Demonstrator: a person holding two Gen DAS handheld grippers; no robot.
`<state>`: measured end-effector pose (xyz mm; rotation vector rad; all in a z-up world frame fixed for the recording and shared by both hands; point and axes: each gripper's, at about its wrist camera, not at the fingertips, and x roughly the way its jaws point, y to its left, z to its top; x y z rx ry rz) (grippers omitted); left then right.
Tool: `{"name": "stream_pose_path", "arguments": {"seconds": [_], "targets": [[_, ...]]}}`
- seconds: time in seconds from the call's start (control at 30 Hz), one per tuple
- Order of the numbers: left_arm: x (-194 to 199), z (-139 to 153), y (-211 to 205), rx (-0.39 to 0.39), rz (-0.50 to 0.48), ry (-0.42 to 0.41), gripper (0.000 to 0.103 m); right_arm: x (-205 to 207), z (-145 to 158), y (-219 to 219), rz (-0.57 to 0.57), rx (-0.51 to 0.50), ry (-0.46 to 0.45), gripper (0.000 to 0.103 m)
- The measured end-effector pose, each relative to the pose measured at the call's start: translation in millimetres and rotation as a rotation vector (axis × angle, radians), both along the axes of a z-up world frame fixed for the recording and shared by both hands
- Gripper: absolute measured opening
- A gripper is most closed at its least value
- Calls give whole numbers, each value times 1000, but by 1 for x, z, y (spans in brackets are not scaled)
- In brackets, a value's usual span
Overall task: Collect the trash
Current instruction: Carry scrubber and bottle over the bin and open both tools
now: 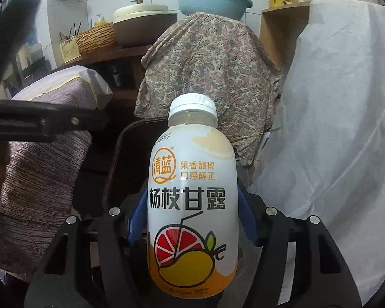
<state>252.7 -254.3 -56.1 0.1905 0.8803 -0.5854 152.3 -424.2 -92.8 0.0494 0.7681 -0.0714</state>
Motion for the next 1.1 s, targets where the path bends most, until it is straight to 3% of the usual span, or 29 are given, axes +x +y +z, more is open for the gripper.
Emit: {"name": "stream_pose_path", "arguments": {"seconds": [0.3, 0.6, 0.8, 0.87, 0.93, 1.1], "targets": [[-26, 27, 34, -10, 35, -90, 83, 41, -37, 17, 30, 51, 81, 62], [-38, 46, 76, -29, 104, -128, 85, 91, -93, 24, 12, 70, 204, 62], [-39, 50, 105, -43, 162, -128, 87, 112, -113, 32, 21, 36, 240, 62], [-39, 51, 111, -41, 176, -132, 87, 117, -116, 34, 14, 31, 242, 65], [-39, 52, 117, -38, 190, -136, 87, 118, -114, 35, -5, 32, 231, 78], [-39, 55, 140, -67, 234, -129, 88, 112, -102, 43, 0, 45, 199, 81]]}}
